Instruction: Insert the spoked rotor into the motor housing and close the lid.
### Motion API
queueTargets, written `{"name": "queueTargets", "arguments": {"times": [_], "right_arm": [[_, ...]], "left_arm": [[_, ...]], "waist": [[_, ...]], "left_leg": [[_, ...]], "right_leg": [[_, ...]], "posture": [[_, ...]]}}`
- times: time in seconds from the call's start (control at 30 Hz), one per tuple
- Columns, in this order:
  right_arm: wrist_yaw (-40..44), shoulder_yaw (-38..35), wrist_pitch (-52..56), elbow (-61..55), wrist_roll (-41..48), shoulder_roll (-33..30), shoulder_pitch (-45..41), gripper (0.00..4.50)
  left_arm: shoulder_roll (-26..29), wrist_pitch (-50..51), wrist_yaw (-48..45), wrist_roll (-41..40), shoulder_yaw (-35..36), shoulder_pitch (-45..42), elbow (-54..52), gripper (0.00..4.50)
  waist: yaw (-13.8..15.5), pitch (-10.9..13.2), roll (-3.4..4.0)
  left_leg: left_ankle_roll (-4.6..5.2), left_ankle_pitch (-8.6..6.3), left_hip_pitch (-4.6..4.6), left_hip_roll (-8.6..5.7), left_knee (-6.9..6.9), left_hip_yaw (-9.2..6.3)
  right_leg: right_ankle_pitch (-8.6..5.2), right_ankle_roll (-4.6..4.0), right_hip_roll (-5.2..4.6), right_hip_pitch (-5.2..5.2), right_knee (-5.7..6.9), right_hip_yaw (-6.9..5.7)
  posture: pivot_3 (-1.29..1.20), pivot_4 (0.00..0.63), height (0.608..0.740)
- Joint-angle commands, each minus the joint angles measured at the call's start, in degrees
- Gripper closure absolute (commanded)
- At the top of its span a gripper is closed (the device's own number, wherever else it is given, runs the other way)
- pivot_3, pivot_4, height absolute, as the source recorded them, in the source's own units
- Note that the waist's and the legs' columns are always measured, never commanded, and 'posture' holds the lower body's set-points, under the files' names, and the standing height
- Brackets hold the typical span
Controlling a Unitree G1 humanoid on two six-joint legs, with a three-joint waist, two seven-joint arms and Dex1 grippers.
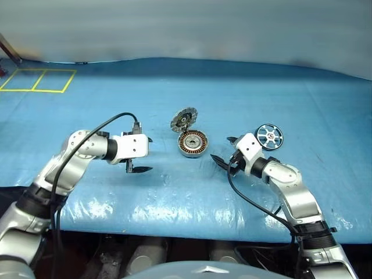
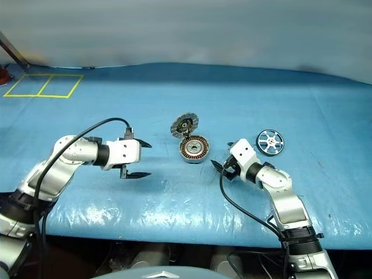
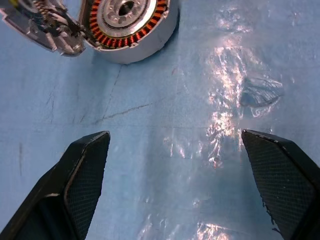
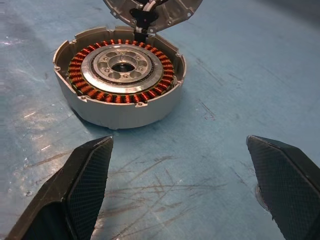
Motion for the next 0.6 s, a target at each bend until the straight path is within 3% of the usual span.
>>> {"name": "queueTargets", "arguments": {"times": [0.03, 0.27, 0.6], "right_arm": [[0.8, -0.8, 0.0, -2.7, 0.5, -1.4, -1.0, 0.00], [1.6, -0.8, 0.8, -4.2, 0.9, -2.8, -0.4, 0.00], [1.9, -0.5, 2.7, -6.7, 0.9, -3.8, 1.3, 0.00]], "left_arm": [[-2.4, -3.8, -8.2, 4.5, -5.4, -10.2, 5.1, 0.02], [-11.6, -8.0, -15.1, 10.7, -13.1, -23.1, 17.9, 0.02], [-20.8, -12.9, -16.5, 20.7, -20.0, -30.9, 32.8, 0.02]], "waist": [[-0.2, 0.0, 0.00], [-1.1, 0.0, -0.04], [-1.1, 0.1, -0.10]], "left_leg": [[0.00, 0.00, -0.08, 0.00, 0.09, -0.02], [-0.06, 0.05, -0.20, -0.02, 0.38, 0.03], [0.15, -0.07, -0.35, -0.09, 0.69, 0.02]], "right_leg": [[0.05, 0.06, 0.04, -0.04, -0.02, 0.01], [0.12, 0.18, 0.05, -0.01, -0.06, 0.03], [0.20, 0.34, 0.07, 0.03, -0.05, 0.03]], "posture": [[0.00, 0.150, 0.740], [0.00, 0.150, 0.740], [0.00, 0.150, 0.740]]}}
